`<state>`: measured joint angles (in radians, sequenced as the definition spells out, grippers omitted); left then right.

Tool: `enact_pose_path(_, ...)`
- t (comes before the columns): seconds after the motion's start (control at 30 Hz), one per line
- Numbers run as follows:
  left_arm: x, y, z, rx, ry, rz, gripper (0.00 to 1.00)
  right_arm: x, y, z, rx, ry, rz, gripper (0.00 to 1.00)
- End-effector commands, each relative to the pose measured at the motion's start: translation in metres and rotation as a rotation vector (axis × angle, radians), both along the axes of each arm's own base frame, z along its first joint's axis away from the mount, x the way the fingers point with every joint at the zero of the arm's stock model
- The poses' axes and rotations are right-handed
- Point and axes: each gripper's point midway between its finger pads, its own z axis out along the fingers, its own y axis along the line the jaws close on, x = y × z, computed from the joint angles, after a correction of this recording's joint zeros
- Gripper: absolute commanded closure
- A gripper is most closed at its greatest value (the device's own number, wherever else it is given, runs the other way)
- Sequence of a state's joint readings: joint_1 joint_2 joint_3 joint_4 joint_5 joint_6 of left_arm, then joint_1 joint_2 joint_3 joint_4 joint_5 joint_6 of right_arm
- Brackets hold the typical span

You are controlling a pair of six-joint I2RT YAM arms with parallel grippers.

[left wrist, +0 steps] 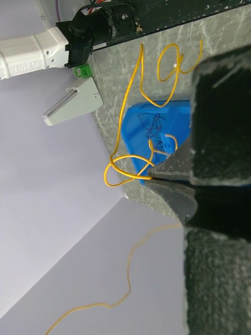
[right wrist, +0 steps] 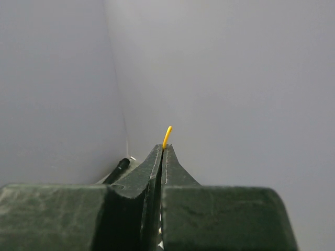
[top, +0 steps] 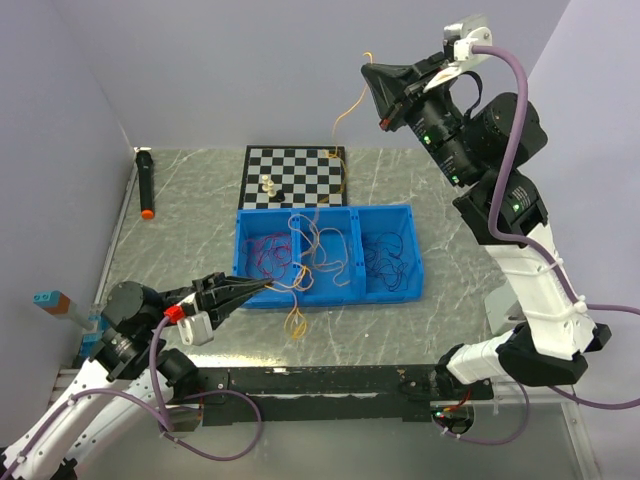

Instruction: Untangle the cables

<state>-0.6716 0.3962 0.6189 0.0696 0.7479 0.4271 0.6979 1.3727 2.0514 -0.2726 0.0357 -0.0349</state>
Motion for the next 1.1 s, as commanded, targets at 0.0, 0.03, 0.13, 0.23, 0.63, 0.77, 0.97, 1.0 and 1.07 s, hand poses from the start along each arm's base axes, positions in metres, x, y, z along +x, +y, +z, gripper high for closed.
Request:
enact_pose_path(0.0,-0.006,0.002,0.01,-0.035,-0.027,-0.023,0.99,-0.003,-0.003,0.005,0.022,-0.009,0.011,1.0)
enact_pose_path(0.03,-0.007,0.002,0.011,-0.036,-0.031,-0.021,0.99,0.0,-0.002,-0.001,0.015,0.0,0.006,1.0)
enact_pose_path(0.13,-0.007,0.002,0.01,-0.03,-0.031,-0.021,0.99,0.006,0.001,-0.013,0.005,0.023,0.004,1.0)
enact_pose_path(0.23,-0.006,0.003,0.01,-0.028,-0.036,-0.018,0.99,0.012,0.002,-0.025,-0.001,0.042,-0.002,1.0)
enact_pose_path(0.63,-0.006,0.003,0.013,-0.036,-0.047,-0.018,1.0,0.035,0.006,-0.091,-0.052,0.155,-0.026,1.0)
enact_pose_path(0.77,-0.003,0.002,0.015,-0.048,-0.05,-0.008,0.99,0.042,0.009,-0.136,-0.068,0.242,-0.033,1.0)
enact_pose_path(0.97,0.008,0.002,0.02,-0.067,-0.055,0.032,0.99,0.05,0.013,-0.24,-0.099,0.451,-0.055,1.0)
enact_pose_path(1.0,0.01,0.002,0.022,-0.073,-0.051,0.042,0.99,0.051,0.016,-0.262,-0.107,0.493,-0.05,1.0)
enact_pose_path(1.07,0.017,0.003,0.028,-0.096,-0.031,0.074,0.99,0.049,0.02,-0.302,-0.124,0.573,-0.043,1.0)
